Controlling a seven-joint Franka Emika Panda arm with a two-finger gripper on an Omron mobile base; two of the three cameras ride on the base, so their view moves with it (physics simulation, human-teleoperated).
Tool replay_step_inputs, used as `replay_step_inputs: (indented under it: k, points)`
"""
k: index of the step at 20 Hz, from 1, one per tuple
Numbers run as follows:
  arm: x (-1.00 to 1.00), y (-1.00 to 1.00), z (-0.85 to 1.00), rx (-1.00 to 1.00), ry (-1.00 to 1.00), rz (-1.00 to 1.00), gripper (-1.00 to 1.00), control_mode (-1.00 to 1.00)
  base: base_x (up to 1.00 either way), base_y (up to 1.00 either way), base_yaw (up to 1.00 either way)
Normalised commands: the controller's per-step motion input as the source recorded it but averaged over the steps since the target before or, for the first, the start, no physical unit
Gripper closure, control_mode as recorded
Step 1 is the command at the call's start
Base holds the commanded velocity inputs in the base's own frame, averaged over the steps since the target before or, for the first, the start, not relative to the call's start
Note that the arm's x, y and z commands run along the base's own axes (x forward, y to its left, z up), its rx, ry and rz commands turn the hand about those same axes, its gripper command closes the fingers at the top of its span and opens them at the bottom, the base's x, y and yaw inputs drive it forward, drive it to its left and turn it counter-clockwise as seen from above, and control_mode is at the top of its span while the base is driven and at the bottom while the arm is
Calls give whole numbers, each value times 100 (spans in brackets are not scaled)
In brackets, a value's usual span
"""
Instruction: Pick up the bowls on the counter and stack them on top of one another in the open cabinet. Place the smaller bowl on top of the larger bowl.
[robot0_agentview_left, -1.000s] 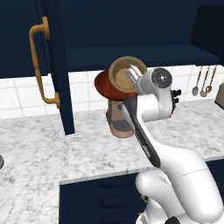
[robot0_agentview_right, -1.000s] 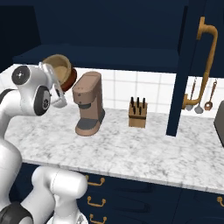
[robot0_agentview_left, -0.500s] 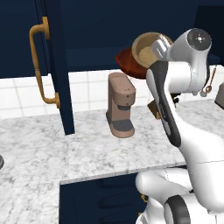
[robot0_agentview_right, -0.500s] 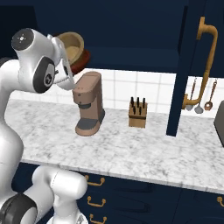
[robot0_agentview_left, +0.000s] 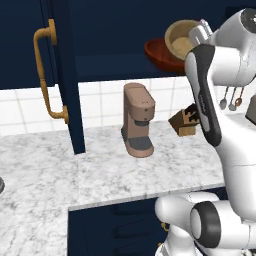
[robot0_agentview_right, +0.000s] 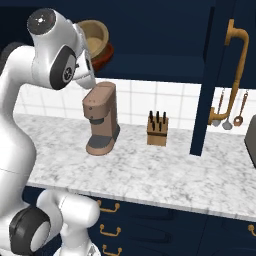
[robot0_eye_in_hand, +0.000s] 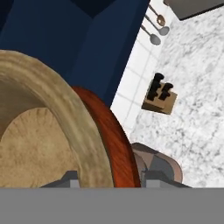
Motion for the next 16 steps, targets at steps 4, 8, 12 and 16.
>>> replay_step_inputs:
  k: [4, 8, 12, 16]
  points:
    - [67, 0, -40, -4, 8, 0, 100, -100, 0, 0, 0]
    - [77, 0, -24, -1, 13, 0, 100, -100, 0, 0, 0]
    - [78, 0, -8, 0, 10, 0, 100, -100, 0, 0, 0]
    - [74, 0, 0, 0, 8, 0, 100, -100, 0, 0, 0]
